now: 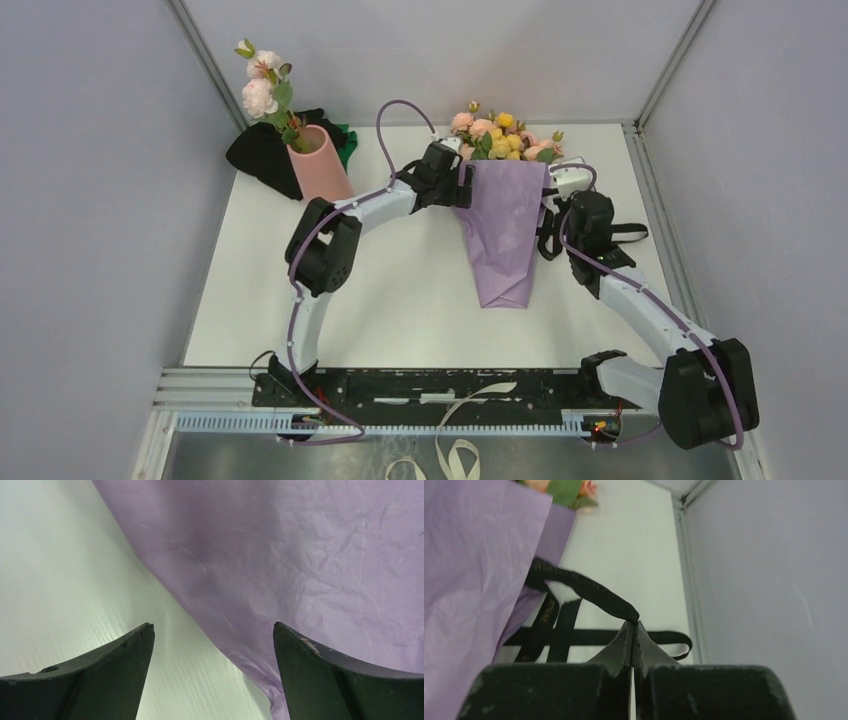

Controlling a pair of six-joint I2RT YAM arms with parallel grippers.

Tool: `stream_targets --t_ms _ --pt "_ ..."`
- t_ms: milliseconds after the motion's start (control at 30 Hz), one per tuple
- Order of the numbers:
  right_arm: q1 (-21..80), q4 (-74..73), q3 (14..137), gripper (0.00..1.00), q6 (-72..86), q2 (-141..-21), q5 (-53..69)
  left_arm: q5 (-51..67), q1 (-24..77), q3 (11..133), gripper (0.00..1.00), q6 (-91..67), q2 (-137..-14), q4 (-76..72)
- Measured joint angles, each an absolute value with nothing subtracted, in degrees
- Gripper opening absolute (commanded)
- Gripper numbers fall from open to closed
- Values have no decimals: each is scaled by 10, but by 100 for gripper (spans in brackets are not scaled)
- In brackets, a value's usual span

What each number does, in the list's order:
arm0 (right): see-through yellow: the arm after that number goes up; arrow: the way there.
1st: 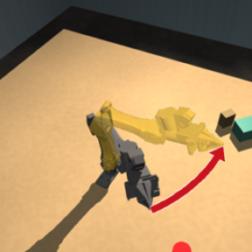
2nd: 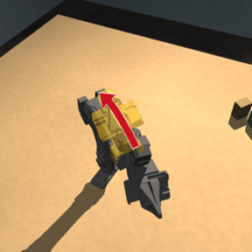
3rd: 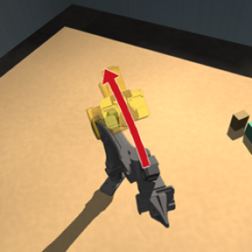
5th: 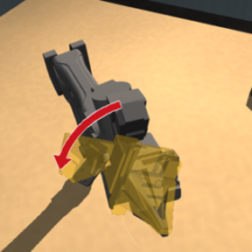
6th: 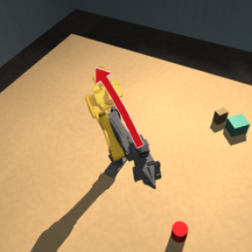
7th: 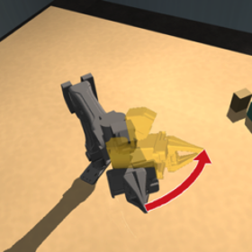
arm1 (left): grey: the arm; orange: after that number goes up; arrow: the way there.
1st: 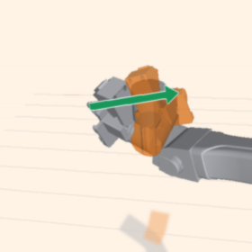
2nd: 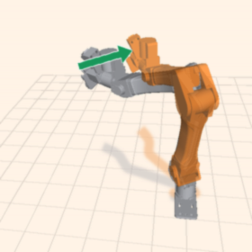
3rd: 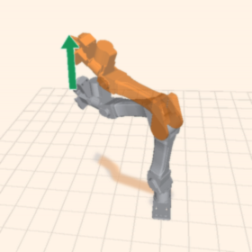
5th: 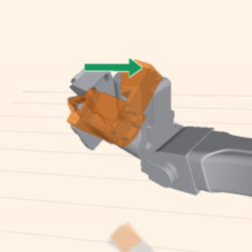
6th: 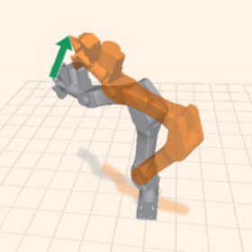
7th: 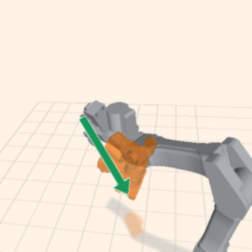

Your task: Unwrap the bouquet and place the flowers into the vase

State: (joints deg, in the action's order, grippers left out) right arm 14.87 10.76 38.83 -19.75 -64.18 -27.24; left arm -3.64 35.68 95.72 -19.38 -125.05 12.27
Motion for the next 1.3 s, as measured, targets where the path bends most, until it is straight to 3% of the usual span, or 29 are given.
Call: stream_targets --t_ms 167,200,233,267,467,633,1167,1233,1300 --pt "148 108 352 2 -155 -664 -268 -29 364 952 94 -194 -1251 119" --pt "147 111 352 10 -147 -672 -266 -28 366 952 94 -194 -1251 116" --pt "147 112 352 23 -140 -681 -264 -28 368 952 94 -194 -1251 115" --pt "146 112 352 45 -131 -693 -259 -28 369 950 94 -194 -1251 114" --pt "145 100 353 50 -102 -747 -219 -29 372 941 94 -194 -1251 113" --pt "145 99 359 60 -84 -775 -189 -29 372 937 94 -194 -1251 112" --pt "136 92 444 60 1 -962 -120 -36 372 925 97 -194 -1240 110" --pt "130 93 447 59 13 -966 -116 -37 372 925 97 -194 -1234 110" --pt "125 92 451 51 23 -971 -114 -39 372 925 97 -194 -1229 110"
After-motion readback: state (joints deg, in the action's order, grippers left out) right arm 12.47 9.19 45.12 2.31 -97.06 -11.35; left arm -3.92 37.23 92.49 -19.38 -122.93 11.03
